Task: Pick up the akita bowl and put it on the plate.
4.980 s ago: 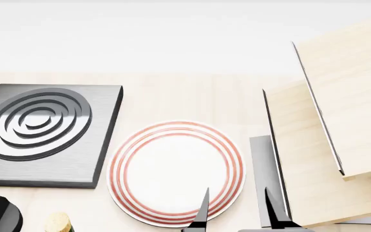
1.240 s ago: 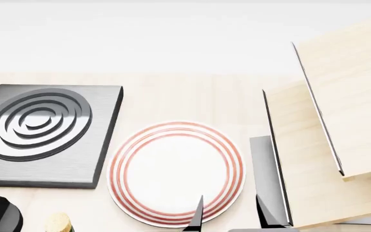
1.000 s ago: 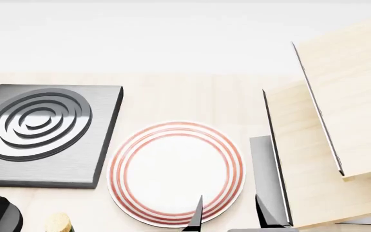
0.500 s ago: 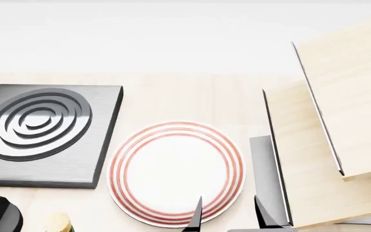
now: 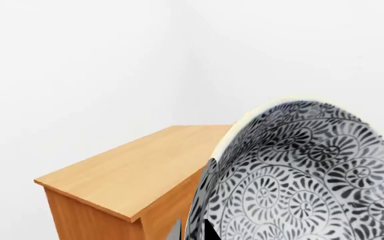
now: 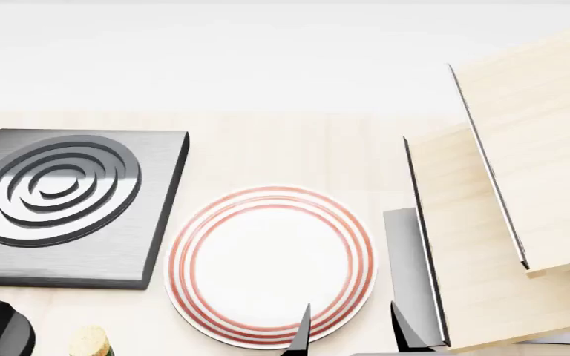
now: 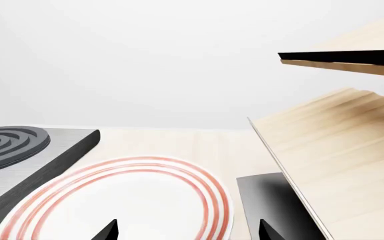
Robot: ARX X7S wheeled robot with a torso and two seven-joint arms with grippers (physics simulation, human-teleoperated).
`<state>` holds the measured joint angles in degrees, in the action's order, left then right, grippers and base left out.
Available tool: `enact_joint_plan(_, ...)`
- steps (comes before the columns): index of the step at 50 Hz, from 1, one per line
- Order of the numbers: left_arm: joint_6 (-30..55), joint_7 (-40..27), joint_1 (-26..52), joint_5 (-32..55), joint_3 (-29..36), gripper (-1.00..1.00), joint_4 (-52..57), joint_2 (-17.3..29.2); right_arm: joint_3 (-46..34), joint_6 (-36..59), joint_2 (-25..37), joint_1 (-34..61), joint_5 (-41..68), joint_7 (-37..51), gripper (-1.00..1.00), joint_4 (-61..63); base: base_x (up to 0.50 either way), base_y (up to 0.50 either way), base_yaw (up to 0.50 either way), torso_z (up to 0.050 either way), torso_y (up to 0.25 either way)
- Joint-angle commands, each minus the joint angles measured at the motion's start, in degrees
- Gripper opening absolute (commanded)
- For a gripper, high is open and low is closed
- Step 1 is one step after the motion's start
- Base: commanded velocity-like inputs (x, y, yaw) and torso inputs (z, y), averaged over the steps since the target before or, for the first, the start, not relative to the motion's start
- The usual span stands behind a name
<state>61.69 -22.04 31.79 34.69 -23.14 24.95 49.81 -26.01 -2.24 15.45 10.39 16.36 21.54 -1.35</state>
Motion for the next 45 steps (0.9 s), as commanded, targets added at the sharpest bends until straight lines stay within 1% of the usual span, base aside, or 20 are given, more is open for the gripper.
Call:
enact_joint_plan(1, 0.62, -3.07, 15.27, -1.94, 11.1, -1.0, -6.29, 0.54, -0.21, -0.16, 0.02, 0.21, 0.17, 0.02, 1.0, -0.37, 0.0, 0.0, 0.0, 0.0, 0.0)
enact_joint_plan(4, 0.2, -3.29, 18.97, -2.96, 14.45, -1.0, -8.82, -0.32, -0.3, -0.18, 0.06, 0.18, 0.21, 0.02, 1.0, -0.27, 0.0, 0.0, 0.0, 0.0, 0.0)
enact_joint_plan(14, -0.34, -3.58, 29.66, -5.46, 21.67, -1.0, -14.83, -2.72, -0.43, -0.15, 0.21, 0.23, 0.41, 0.1, 1.0, -0.15, 0.0, 0.0, 0.0, 0.0, 0.001)
enact_joint_plan(15, -0.29, -3.47, 32.05, -6.16, 23.46, -1.0, -16.31, -3.25, -0.44, -0.28, 0.22, 0.21, 0.4, 0.08, 1.0, -0.26, 0.0, 0.0, 0.0, 0.0, 0.0)
enact_joint_plan(19, -1.17, -3.2, 37.1, -8.13, 27.23, -1.0, -21.0, -4.9, -0.36, -0.47, 0.31, 0.16, 0.59, 0.05, 1.0, -0.5, 0.0, 0.0, 0.0, 0.0, 0.0)
enact_joint_plan(25, -2.4, -2.89, 42.74, -10.19, 30.86, -1.0, -27.0, -7.55, -0.3, -0.76, 0.27, 0.31, 0.81, -0.02, 1.0, -1.25, 0.0, 0.0, 0.0, 0.0, 0.0)
enact_joint_plan(33, -3.41, -2.8, 47.27, -11.82, 33.44, -1.0, -32.18, -10.1, -0.52, -0.72, 0.36, 0.18, 0.93, 0.06, 1.0, -0.91, 0.0, 0.0, 0.0, 0.0, 0.001)
enact_joint_plan(40, -4.77, -2.79, 49.33, -12.8, 34.67, -1.0, -36.15, -11.96, -0.58, -1.03, 0.36, 0.25, 1.09, -0.02, 1.0, -1.4, 0.0, 0.0, 0.0, 0.0, 0.0)
enact_joint_plan(44, -5.51, -2.76, 50.77, -13.18, 35.1, -1.0, -39.89, -13.55, -0.76, -1.21, 0.27, 0.31, 1.04, -0.08, 1.0, -1.72, 0.0, 0.0, 0.0, 0.0, 0.0)
enact_joint_plan(45, -6.57, -2.77, 51.56, -14.14, 36.19, -1.0, -42.01, -14.22, -0.77, -1.27, 0.29, 0.26, 1.11, -0.12, 1.0, -1.67, 0.0, 0.0, 0.0, 0.0, 0.0)
